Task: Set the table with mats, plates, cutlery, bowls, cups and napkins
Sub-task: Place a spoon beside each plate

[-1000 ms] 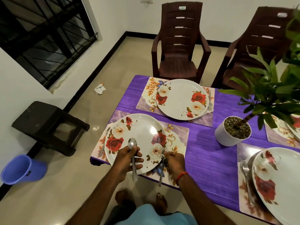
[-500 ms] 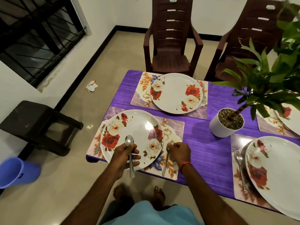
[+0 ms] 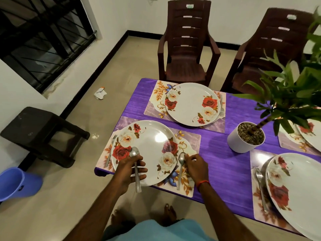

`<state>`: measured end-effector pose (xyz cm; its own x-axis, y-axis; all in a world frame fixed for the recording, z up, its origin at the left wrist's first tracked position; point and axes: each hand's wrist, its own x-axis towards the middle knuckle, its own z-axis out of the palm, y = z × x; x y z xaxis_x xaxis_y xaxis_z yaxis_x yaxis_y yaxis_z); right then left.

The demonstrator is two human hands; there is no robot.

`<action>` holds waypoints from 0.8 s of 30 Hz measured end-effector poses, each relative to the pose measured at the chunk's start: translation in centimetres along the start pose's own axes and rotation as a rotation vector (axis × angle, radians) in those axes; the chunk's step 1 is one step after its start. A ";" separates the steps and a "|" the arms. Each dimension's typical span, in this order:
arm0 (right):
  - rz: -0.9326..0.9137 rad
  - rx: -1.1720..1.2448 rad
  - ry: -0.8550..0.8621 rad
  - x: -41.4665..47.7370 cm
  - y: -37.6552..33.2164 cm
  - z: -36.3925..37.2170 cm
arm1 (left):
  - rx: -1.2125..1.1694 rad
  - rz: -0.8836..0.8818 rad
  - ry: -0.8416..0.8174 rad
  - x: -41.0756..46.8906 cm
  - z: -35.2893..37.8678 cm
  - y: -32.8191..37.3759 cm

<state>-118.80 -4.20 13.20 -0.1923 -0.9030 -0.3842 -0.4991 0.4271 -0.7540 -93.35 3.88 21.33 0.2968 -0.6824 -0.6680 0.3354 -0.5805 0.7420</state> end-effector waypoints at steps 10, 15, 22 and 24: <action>-0.304 0.194 -0.215 -5.6 -12.6 5.3 | -0.037 0.067 -0.154 -0.3 -4.8 3.5; -0.439 0.096 -0.422 -10.1 -18.8 11.7 | -0.015 0.120 -0.192 -0.8 -9.5 4.6; -0.522 0.128 -0.442 -15.0 -23.4 20.0 | 0.006 0.215 -0.115 -1.0 -18.0 7.4; -0.493 0.158 -0.457 -16.2 -25.0 22.6 | 0.017 0.233 -0.084 -0.9 -21.2 8.1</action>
<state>-84.13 0.80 26.24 0.4181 -0.8980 -0.1366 -0.3007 0.0051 -0.9537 -72.00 9.20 26.77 0.2889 -0.8330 -0.4719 0.2512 -0.4097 0.8770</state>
